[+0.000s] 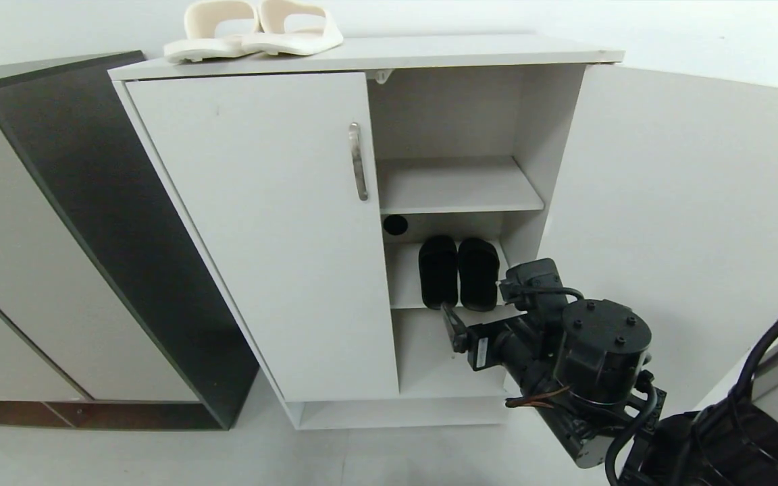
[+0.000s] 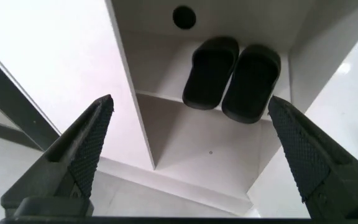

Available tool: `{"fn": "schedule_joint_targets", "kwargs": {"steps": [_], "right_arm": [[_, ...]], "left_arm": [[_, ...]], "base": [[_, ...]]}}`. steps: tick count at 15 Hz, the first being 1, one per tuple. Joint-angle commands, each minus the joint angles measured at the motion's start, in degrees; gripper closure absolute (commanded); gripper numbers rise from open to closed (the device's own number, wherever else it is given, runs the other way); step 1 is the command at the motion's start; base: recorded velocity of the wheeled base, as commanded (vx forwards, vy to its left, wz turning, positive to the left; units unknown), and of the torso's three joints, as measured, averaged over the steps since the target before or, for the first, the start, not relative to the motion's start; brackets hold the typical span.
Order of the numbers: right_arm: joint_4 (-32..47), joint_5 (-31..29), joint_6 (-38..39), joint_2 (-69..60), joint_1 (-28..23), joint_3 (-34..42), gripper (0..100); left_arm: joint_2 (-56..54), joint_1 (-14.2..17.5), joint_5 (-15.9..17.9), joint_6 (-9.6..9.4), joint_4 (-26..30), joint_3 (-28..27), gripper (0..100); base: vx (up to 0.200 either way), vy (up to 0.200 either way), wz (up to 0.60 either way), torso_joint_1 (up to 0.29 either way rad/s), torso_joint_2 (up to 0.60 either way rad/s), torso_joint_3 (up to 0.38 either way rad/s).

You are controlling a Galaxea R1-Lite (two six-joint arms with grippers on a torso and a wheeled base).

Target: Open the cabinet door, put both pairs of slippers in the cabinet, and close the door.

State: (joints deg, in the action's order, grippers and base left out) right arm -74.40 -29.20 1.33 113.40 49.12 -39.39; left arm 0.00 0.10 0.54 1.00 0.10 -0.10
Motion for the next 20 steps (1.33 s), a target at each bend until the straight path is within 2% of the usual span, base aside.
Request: {"fn": "schedule_joint_targets", "kwargs": {"steps": [1,3,6,7,15,20], "right_arm": [[-0.04,0.02,-0.01,0.33,0.01,0.19,0],[-0.04,0.72,0.34,0.33,0.01,0.63,0],[0.13,8.01,3.86,-1.69,0.01,3.35,0],[0.31,8.54,4.12,-2.04,-0.16,3.88,0],[0.13,9.25,4.21,-1.42,-0.16,5.11,0],[0.04,9.25,4.12,-1.34,-0.16,5.55,0]], "left_arm": [[0.09,-0.01,-0.01,0.06,-0.01,0.01,100],[0.09,-0.01,-0.01,0.06,-0.01,0.01,100],[0.09,0.08,-0.01,-0.03,-0.01,0.01,100],[0.09,0.08,-0.01,-0.21,-0.01,0.01,100],[0.09,-0.01,0.08,-0.12,-0.01,0.01,100],[0.09,0.08,0.08,-0.12,-0.01,0.01,100]], "base": [[0.0,0.0,0.0,0.002,0.01,0.198],[0.0,0.0,0.0,0.005,0.0,0.2],[0.0,0.0,0.0,0.002,0.0,0.203],[0.0,0.0,0.0,0.002,0.0,0.134],[0.0,0.0,0.0,0.001,0.0,0.023],[0.0,0.2,0.0,0.007,0.0,0.008]]}}
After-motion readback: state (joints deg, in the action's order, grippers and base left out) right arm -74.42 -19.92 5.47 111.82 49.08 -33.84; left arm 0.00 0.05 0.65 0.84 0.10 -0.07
